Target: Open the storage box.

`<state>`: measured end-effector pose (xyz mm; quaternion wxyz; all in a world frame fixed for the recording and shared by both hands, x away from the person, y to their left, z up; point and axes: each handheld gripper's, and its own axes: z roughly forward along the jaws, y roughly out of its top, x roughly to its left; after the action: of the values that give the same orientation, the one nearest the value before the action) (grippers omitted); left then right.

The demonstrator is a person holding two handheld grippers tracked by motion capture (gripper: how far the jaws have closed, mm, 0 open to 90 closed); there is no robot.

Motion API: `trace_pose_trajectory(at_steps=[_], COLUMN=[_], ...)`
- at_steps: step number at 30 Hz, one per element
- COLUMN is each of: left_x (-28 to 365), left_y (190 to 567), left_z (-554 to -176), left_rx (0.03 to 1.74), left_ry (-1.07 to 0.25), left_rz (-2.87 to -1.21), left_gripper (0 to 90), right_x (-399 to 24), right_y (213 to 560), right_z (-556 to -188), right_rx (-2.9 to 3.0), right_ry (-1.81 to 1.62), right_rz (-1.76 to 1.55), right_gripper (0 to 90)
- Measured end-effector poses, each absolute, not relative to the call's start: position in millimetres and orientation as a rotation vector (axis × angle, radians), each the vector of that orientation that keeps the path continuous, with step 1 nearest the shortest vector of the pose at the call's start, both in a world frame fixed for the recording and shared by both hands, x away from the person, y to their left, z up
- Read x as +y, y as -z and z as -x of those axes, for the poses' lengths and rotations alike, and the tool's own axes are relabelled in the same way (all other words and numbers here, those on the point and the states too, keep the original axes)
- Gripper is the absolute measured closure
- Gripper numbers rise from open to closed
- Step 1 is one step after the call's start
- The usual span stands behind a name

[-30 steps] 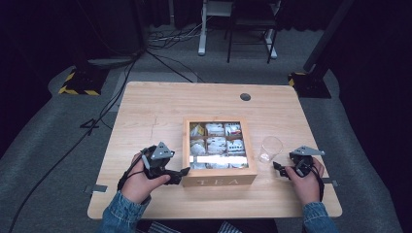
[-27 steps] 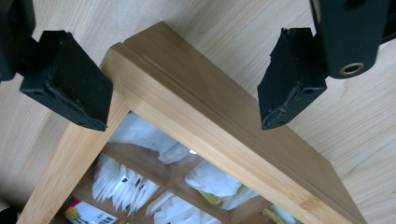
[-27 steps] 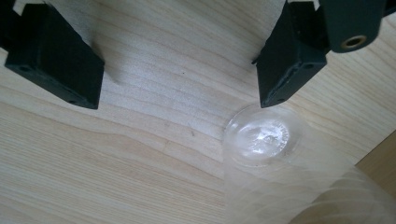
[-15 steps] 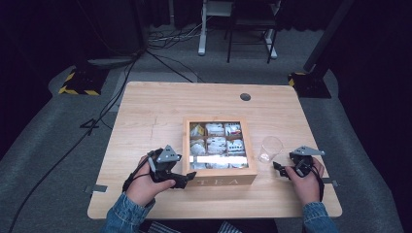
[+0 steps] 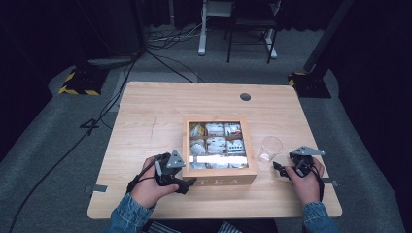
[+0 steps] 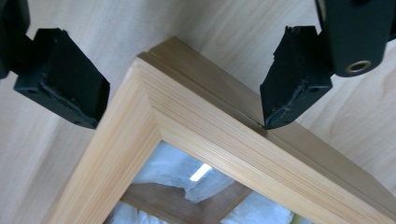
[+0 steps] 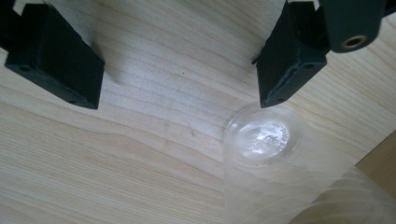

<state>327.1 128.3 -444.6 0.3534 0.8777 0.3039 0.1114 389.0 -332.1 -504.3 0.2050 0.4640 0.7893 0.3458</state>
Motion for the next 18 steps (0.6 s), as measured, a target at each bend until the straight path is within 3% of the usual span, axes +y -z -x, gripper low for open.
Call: trace_pose_trajectory(at_steps=[9,18], left_x=[128.0,128.7], left_y=[443.3,438.5], left_z=[-326.1,-322.8], left_rx=[0.789,0.808], left_ry=[-0.296,-0.289], left_rz=[-2.272,-2.286], left_gripper=[17.9,26.1], right_x=[-332.1,-332.1], right_y=[504.3,504.3], right_z=[-389.0,-389.0], right_rx=[2.2,2.201], right_ry=[-0.964,-0.964], right_rz=[-1.294,-1.294], right_gripper=[14.8,14.8])
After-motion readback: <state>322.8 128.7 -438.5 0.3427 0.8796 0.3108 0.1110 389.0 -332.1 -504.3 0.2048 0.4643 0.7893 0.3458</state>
